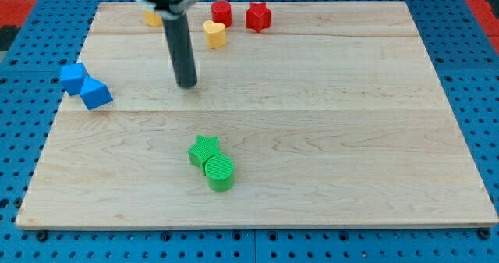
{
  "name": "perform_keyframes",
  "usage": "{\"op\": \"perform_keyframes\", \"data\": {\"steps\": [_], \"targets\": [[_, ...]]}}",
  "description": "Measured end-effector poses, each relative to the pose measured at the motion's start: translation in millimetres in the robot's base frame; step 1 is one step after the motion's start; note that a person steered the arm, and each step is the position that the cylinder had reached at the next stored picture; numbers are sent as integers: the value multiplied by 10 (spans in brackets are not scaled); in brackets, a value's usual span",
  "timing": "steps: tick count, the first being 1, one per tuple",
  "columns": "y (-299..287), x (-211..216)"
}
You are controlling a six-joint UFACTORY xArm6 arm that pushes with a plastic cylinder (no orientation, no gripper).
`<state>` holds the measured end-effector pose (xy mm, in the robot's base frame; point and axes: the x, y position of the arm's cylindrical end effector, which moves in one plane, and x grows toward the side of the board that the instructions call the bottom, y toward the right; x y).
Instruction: Separate the blue blocks
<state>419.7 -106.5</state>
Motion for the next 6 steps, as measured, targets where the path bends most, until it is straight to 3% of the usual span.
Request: {"op": "perform_keyframes", "data": {"steps": [1,2,3,6], "targets": [[-812,682],[-1916,796],[-1929,334],[-645,-391]]}}
